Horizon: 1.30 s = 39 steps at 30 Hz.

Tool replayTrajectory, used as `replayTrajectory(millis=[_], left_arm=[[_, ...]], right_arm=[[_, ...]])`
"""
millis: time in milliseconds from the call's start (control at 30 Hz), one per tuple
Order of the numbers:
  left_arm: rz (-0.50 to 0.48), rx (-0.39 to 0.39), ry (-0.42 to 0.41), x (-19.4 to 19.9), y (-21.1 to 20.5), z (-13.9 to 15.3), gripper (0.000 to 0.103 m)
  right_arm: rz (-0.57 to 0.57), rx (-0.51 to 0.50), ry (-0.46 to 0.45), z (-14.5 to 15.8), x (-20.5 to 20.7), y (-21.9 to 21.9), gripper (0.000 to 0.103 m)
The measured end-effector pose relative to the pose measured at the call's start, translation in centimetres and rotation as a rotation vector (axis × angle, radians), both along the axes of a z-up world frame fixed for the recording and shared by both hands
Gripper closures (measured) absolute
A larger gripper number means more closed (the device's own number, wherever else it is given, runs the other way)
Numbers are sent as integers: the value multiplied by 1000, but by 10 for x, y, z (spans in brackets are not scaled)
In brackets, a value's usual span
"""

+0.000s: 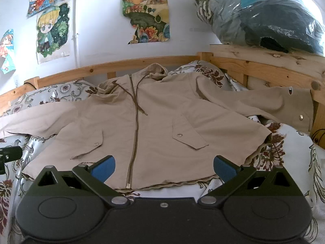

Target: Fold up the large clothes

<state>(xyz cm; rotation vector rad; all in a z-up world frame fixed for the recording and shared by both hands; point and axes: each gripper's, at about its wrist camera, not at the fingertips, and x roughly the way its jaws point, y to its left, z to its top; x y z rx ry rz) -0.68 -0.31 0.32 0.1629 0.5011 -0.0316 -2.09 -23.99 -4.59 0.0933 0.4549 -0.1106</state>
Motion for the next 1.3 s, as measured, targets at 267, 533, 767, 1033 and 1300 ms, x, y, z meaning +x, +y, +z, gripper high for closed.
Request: replayTrajectory(millis=[267, 533, 767, 1033, 1300], left_arm=[[-3, 4, -3, -1, -1, 0, 1], [-3, 4, -2, 0, -1, 0, 1], [-18, 18, -1, -1, -5, -1, 1], [-11, 16, 2, -1, -5, -1, 1], [-15, 18, 5, 0, -5, -2, 1]], right_arm=[[-31, 8, -14, 1, -1, -4, 1], [-15, 0, -12, 0, -1, -2, 1], [-39, -6, -14, 0, -1, -3, 1], [-15, -4, -20, 1, -2, -2, 1], [1, -4, -28, 2, -3, 1, 1]])
